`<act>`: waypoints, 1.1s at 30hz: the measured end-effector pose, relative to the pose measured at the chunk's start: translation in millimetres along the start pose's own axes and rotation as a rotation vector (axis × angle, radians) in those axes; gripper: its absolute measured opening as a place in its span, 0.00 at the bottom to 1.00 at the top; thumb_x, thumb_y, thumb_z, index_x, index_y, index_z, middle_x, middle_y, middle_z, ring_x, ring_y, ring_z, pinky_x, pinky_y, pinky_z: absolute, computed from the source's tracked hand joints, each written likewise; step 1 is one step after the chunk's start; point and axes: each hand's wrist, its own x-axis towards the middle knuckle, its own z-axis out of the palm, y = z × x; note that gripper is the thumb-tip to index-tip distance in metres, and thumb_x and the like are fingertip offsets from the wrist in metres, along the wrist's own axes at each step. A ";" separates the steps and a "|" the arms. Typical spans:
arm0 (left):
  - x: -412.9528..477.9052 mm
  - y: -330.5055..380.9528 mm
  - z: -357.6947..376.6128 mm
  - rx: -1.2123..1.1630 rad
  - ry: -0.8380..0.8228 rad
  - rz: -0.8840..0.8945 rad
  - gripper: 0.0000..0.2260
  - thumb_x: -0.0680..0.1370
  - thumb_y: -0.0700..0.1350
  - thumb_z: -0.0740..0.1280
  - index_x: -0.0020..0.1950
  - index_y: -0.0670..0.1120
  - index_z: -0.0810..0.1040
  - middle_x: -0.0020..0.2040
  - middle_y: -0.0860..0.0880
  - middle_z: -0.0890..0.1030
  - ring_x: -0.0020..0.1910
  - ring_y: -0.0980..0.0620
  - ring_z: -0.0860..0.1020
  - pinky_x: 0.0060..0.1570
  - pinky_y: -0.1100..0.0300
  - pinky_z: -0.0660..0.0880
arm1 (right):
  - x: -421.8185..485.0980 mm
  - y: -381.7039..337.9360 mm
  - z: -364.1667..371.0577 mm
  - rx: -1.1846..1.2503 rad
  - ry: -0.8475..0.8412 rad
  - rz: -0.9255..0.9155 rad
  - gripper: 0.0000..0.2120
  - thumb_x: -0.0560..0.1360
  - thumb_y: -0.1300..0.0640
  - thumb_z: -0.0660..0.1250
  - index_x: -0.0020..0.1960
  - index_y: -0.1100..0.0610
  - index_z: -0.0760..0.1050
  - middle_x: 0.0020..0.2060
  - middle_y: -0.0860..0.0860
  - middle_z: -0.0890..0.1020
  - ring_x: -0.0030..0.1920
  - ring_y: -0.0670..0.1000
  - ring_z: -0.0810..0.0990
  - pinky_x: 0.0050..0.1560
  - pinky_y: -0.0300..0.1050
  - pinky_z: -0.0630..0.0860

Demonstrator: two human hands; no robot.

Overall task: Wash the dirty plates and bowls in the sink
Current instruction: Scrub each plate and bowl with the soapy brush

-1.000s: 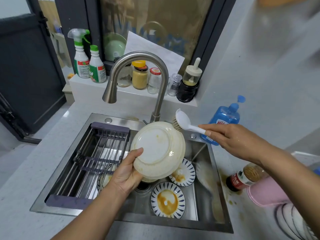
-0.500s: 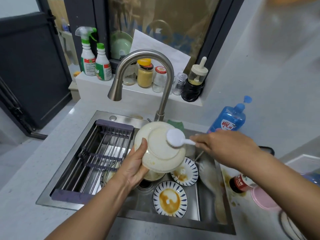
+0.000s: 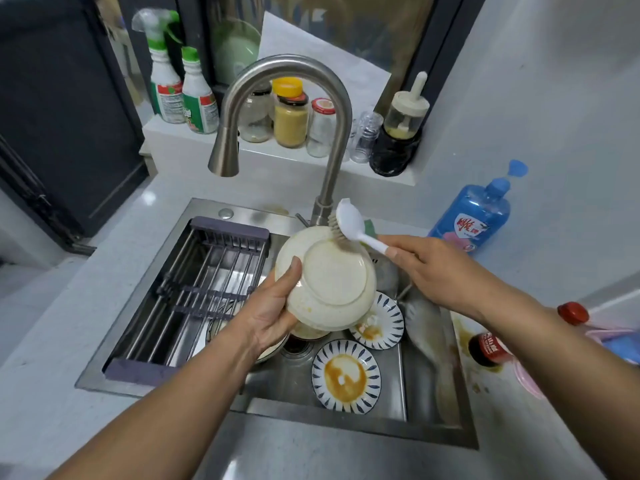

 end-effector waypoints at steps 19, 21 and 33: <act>57.2 -106.2 -26.4 1.502 -0.182 0.146 0.20 0.82 0.42 0.64 0.72 0.58 0.74 0.60 0.53 0.83 0.58 0.52 0.80 0.60 0.53 0.77 | 19.9 82.5 75.3 0.333 -0.078 0.229 0.09 0.83 0.50 0.63 0.58 0.42 0.81 0.26 0.45 0.78 0.23 0.40 0.73 0.28 0.36 0.70; 67.4 -117.1 -31.1 1.554 -0.148 0.178 0.23 0.82 0.41 0.63 0.74 0.59 0.72 0.68 0.54 0.80 0.66 0.52 0.77 0.66 0.58 0.72 | 21.9 93.7 84.4 0.268 -0.124 0.218 0.09 0.82 0.51 0.64 0.56 0.39 0.80 0.25 0.38 0.79 0.25 0.38 0.75 0.29 0.34 0.69; 137.3 -153.4 -107.7 1.935 -0.104 0.113 0.28 0.84 0.43 0.60 0.82 0.59 0.57 0.82 0.49 0.61 0.80 0.48 0.60 0.79 0.50 0.59 | 39.9 138.7 144.4 0.190 -0.251 0.240 0.14 0.80 0.43 0.63 0.65 0.38 0.77 0.45 0.41 0.84 0.41 0.43 0.83 0.51 0.49 0.80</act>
